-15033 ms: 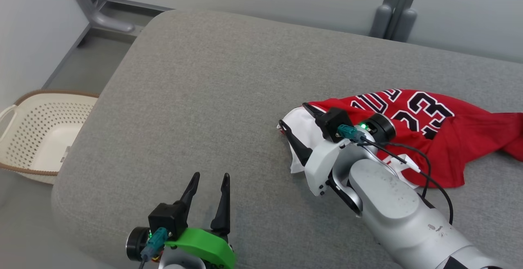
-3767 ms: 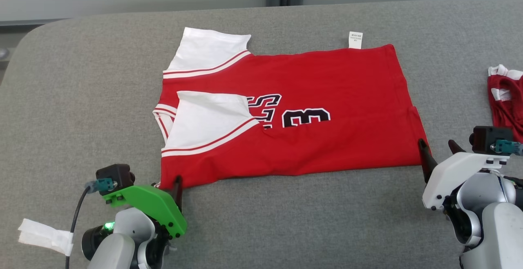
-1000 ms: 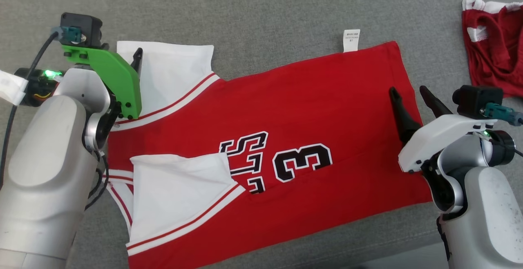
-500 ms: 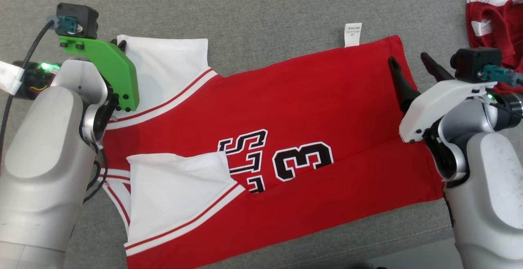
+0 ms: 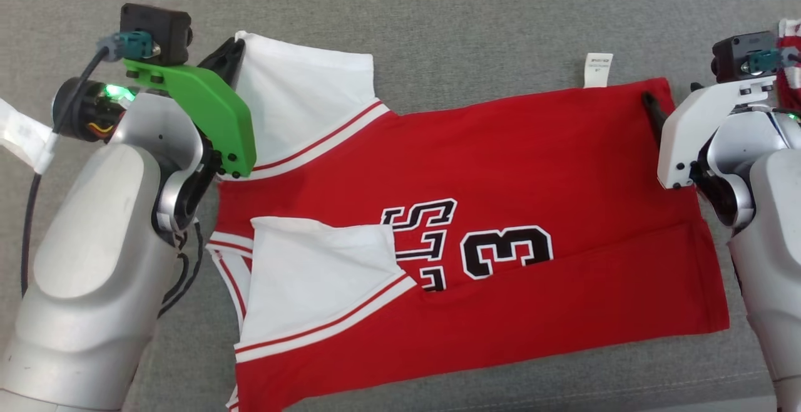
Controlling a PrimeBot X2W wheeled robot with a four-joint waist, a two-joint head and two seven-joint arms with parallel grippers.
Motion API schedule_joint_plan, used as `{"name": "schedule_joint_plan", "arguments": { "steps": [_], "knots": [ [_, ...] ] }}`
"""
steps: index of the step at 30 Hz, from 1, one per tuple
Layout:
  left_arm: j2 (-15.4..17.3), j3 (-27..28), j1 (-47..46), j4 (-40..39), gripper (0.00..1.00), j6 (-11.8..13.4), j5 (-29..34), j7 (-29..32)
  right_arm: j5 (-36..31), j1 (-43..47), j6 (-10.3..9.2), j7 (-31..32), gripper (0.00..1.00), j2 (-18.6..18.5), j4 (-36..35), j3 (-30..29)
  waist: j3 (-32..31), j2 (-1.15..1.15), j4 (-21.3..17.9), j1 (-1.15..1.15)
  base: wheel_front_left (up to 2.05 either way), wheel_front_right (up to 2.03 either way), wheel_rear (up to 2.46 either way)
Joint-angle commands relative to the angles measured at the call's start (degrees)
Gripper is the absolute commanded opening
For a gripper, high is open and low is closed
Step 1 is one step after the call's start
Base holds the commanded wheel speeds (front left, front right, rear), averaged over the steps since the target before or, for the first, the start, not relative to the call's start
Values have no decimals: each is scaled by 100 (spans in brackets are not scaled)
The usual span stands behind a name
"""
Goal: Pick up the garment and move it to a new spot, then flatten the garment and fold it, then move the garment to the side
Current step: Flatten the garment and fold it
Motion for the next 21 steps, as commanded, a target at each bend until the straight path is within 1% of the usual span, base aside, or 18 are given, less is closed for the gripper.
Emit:
{"name": "schedule_joint_plan", "arguments": {
  "steps": [1, 2, 3, 4, 5, 6, 7, 8, 9, 15, 18, 21],
  "knots": [
    [32, -3, 119, -101, 0, 32, -11, -13, 64, -122, -7, 32, 100, -38, 155, 51, -27, 0, 146, 0, 0, 0, 0],
    [33, -17, 147, -184, 0, 44, -11, -11, 71, -177, -8, 48, 100, -90, 272, 75, -26, 0, 174, 0, 0, 0, 0],
    [27, -22, 186, -278, 0, 57, -22, -12, 86, -238, -8, 39, 65, -136, 413, 118, -28, 0, 204, 0, 0, 0, 0],
    [24, -30, 218, -341, 0, 62, -30, -13, 92, -277, -8, 20, 50, -146, 507, 142, -31, 0, 225, 0, 0, 0, 0],
    [23, -42, 256, -426, 0, 75, -31, -14, 106, -314, -8, 9, 46, -154, 618, 166, -40, 0, 247, 0, 0, 0, 0],
    [17, -51, 284, -481, 0, 80, -36, -13, 129, -354, -9, -6, 39, -169, 711, 171, -51, 0, 265, 0, 0, 0, 0],
    [19, -59, 320, -540, 0, 89, -40, -15, 141, -389, -9, -8, 24, -197, 814, 195, -70, 0, 282, 0, 0, 0, 0],
    [19, -71, 349, -602, 0, 97, -35, -25, 153, -418, -9, -30, 15, -223, 914, 223, -98, 0, 297, 0, 0, 0, 0],
    [24, -78, 367, -642, 0, 105, -34, -32, 169, -436, -10, -50, 0, -243, 986, 249, -119, 0, 304, 0, 0, 0, 0],
    [119, -53, 499, -839, 0, 123, 18, -192, 221, -506, -10, -619, 0, -301, 1180, 294, -395, 0, 304, 0, 0, 0, 0],
    [124, -75, 662, -939, 0, 98, -42, -255, 295, -335, -10, -862, 0, -267, 1208, 331, -608, 0, 294, 0, 0, 0, 0],
    [161, -110, 937, -1159, 0, 96, -126, -267, 436, -70, -9, -1037, 0, -258, 1056, 501, -816, 0, 289, 0, 0, 0, 0]
  ]
}}
